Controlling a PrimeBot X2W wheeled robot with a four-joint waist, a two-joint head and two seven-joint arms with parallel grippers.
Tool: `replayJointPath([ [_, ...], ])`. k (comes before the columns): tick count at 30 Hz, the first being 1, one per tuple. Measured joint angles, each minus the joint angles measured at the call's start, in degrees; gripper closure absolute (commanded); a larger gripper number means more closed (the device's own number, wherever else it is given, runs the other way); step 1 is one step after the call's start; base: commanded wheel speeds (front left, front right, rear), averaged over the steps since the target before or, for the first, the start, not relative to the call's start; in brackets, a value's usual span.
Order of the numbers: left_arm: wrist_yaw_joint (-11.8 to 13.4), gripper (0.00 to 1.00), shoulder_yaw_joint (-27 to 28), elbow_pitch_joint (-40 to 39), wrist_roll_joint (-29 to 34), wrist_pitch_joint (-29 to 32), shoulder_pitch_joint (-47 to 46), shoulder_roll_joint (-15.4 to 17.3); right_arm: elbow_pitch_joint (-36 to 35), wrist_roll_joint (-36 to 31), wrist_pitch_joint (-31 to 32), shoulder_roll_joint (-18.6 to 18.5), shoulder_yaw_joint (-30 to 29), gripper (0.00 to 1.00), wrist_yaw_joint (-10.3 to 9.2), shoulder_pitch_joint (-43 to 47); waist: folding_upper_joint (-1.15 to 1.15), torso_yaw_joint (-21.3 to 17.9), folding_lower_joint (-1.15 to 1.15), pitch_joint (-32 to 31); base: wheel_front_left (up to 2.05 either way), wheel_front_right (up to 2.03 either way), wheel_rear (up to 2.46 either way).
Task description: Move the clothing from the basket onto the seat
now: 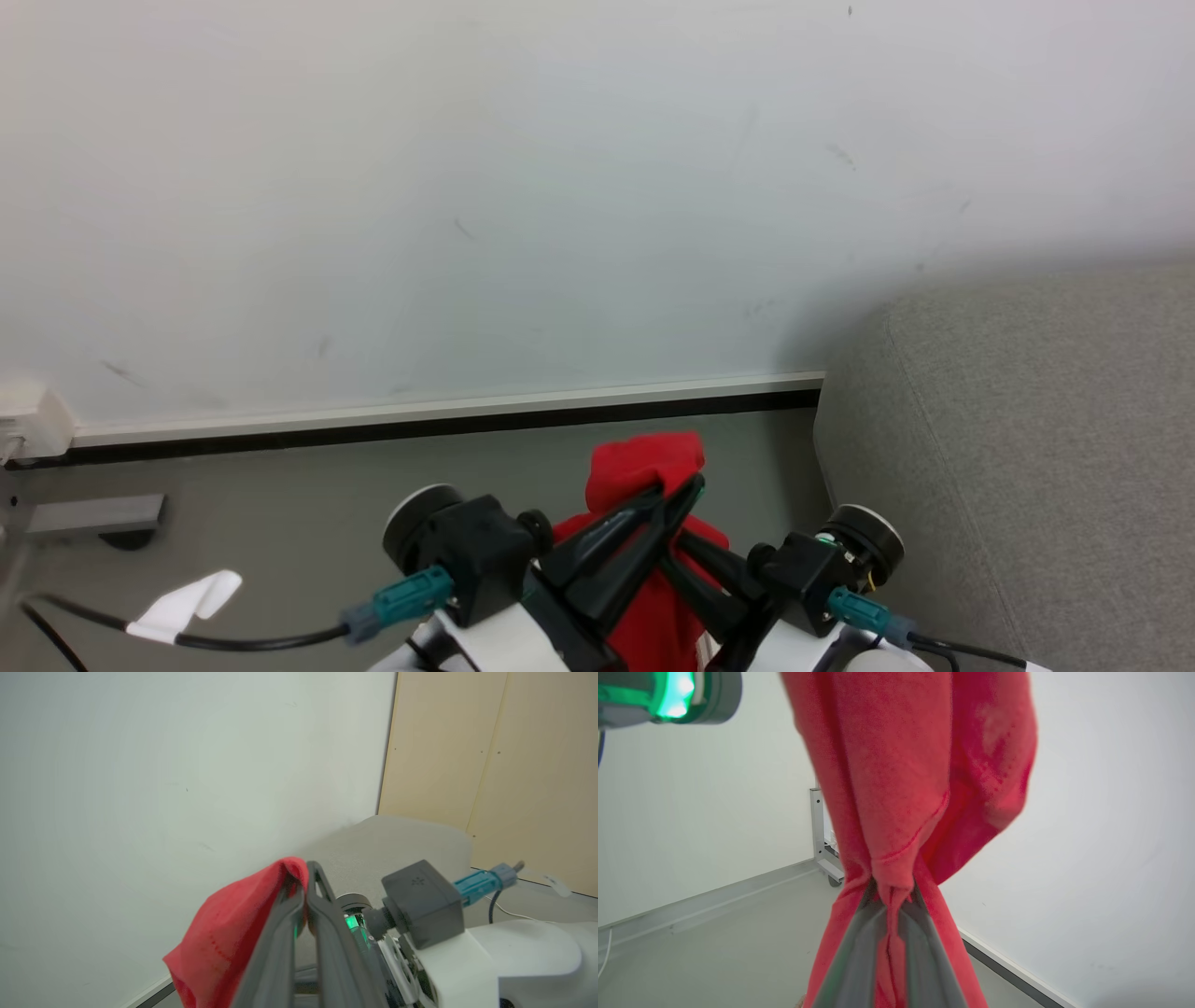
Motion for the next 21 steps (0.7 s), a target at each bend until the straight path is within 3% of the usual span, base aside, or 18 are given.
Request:
replayJointPath([
  [3, 0.5, 1.0, 0.5, 0.6, 0.0, -0.2, 0.0, 0.5, -0.1, 1.0, -0.4, -0.2, -0.4, 1.0, 0.0, 0.2, 0.0, -0.6, 0.0, 0.0, 0.0, 0.0, 0.0],
  [4, 0.7, 0.75, 0.7, 0.8, 0.0, -0.5, 0.0, 0.6, -0.1, 1.0, -0.7, -0.3, -0.8, 1.0, 0.0, 0.3, 0.0, -0.8, 0.0, 0.1, 0.0, 0.0, 0.0],
  [6, 0.9, 0.46, 0.9, 1.4, 0.1, -0.9, 0.1, 0.7, -0.4, 1.5, -1.2, -0.7, -2.2, 1.0, -0.01, 0.4, 0.0, -1.4, 0.0, 0.2, 0.0, 0.0, 0.0],
  [7, 1.0, 0.06, 1.0, 1.8, 0.1, -1.1, 0.3, 0.8, -0.6, 1.6, -1.3, -0.9, -2.7, 1.0, -0.01, 0.5, 0.0, -1.7, 0.0, 0.3, 0.0, 0.0, 0.0],
  [8, 1.3, 0.0, 1.1, 2.3, 0.3, -1.5, 0.4, 0.9, -0.9, 2.0, -1.3, -1.2, -3.5, 1.0, -0.01, 0.6, 0.0, -2.0, 0.0, 0.4, 0.0, 0.0, 0.0],
  [21, 0.3, 0.0, -0.6, 11.5, 1.3, -7.6, 2.6, -0.4, -7.5, 1.1, -0.5, -5.5, -16.8, 1.0, -0.01, 1.8, 0.0, -10.1, 0.0, 2.6, 0.0, 0.0, 0.0],
])
